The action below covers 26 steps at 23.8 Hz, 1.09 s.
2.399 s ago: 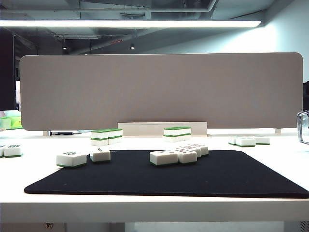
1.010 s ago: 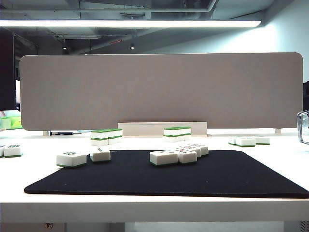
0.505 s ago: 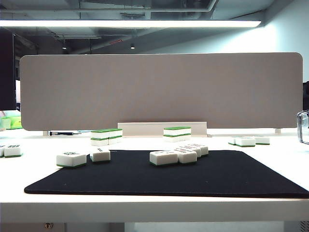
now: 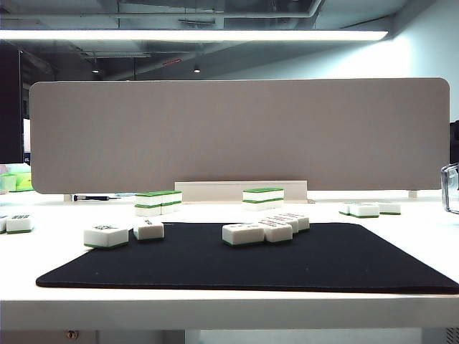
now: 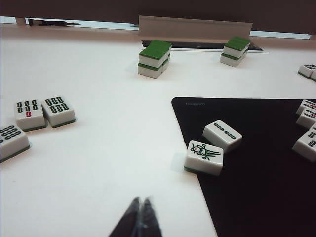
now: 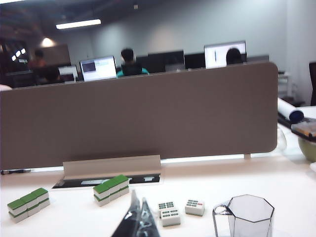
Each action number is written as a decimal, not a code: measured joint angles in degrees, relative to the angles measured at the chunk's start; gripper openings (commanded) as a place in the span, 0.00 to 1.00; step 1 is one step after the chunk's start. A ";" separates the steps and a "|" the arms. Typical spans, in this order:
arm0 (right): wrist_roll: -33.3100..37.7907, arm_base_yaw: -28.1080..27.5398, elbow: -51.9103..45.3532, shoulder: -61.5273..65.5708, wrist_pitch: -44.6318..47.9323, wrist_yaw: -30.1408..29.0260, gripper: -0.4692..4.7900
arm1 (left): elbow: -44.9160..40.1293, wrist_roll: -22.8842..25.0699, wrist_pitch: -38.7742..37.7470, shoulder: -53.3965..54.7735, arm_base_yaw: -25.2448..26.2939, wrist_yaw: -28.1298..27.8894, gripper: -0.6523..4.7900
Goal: Align six mahjong tiles in a row on the table.
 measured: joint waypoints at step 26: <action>1.42 -0.02 27.85 0.24 -48.13 -18.12 0.09 | 0.00 0.00 -0.81 0.02 0.00 0.00 0.11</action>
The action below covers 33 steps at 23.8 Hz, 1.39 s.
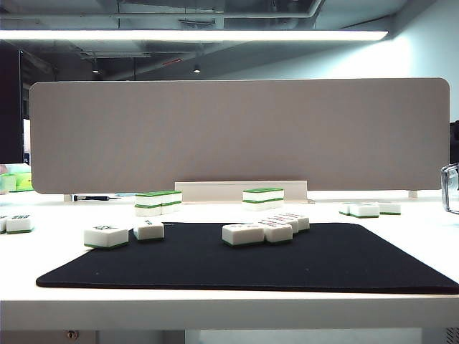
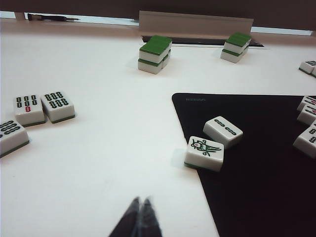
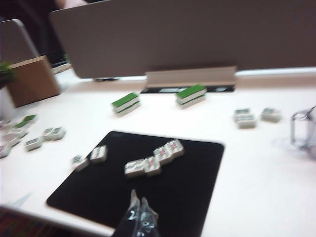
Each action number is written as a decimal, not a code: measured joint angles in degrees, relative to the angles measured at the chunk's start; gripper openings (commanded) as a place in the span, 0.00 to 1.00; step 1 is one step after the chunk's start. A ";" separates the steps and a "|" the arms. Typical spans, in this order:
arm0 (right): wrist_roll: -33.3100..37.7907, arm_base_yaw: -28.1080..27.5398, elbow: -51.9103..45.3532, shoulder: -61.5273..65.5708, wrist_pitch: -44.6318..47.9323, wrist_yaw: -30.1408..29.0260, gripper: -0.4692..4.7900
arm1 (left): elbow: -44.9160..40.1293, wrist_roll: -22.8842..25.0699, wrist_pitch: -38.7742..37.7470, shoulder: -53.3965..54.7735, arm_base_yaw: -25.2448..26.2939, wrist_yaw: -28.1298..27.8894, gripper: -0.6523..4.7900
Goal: Align six mahjong tiles in a row on the table.
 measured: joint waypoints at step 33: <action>0.52 0.02 1.16 0.00 -9.70 -4.20 0.09 | 37.51 -8.61 1.84 31.80 0.00 4.31 0.12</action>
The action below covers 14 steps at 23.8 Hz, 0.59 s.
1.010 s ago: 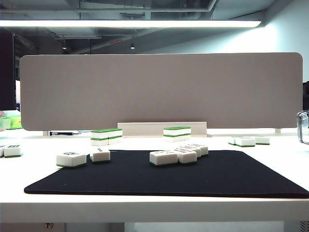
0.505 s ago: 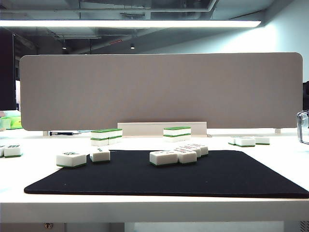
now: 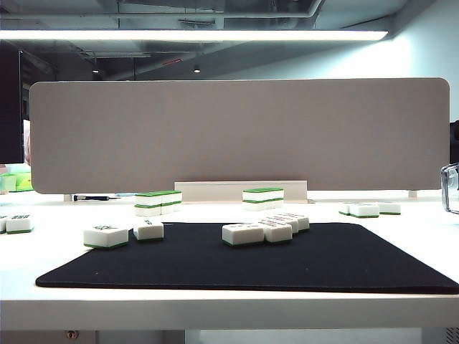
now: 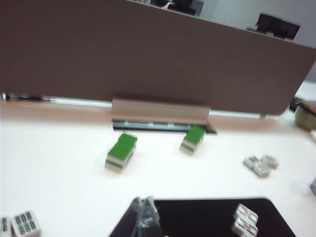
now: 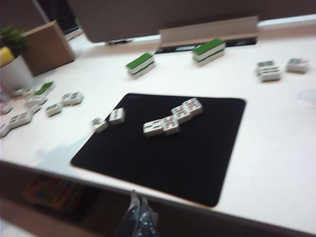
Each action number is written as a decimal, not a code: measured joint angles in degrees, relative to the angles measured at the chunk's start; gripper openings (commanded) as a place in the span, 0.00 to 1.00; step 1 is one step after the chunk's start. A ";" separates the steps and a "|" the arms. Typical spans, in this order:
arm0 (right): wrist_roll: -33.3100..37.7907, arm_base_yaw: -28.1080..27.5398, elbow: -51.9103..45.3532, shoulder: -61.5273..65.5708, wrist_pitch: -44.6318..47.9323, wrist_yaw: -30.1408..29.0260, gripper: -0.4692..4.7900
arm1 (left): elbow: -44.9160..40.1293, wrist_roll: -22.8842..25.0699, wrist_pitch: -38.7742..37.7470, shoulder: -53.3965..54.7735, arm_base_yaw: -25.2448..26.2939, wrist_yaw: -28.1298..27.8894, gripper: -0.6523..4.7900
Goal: Align six mahjong tiles in a row on the table.
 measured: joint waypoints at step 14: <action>0.02 0.00 -0.02 0.00 -2.69 -4.15 0.09 | 20.02 2.58 -12.33 31.10 -1.81 12.00 0.12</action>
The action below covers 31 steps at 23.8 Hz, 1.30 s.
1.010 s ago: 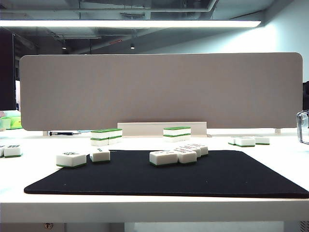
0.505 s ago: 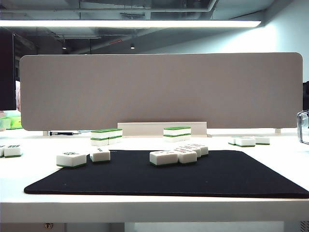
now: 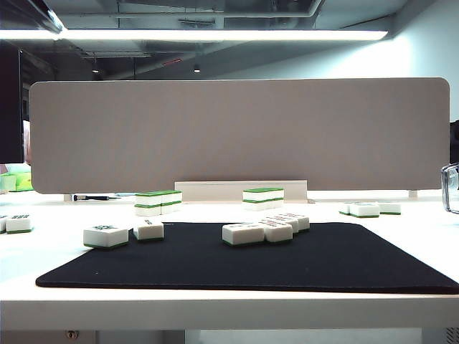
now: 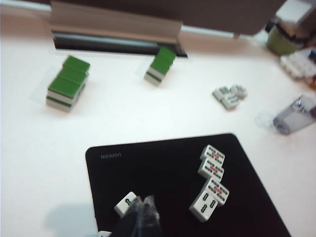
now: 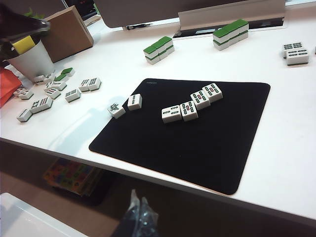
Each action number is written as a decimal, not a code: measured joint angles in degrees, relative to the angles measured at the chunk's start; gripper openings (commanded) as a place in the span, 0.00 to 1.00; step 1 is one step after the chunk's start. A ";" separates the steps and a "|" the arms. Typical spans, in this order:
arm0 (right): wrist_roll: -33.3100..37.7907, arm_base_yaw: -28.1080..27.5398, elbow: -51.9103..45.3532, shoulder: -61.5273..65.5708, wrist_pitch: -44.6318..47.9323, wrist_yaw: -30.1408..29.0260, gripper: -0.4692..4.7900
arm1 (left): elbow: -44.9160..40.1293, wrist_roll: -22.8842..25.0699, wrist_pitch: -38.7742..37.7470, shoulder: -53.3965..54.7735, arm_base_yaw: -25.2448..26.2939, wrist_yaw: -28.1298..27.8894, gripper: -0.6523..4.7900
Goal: Align six mahjong tiles in a row on the table.
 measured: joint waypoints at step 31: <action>0.00 0.00 0.00 0.00 0.00 0.00 0.09 | 20.61 19.12 -36.13 34.97 -17.07 -23.47 0.70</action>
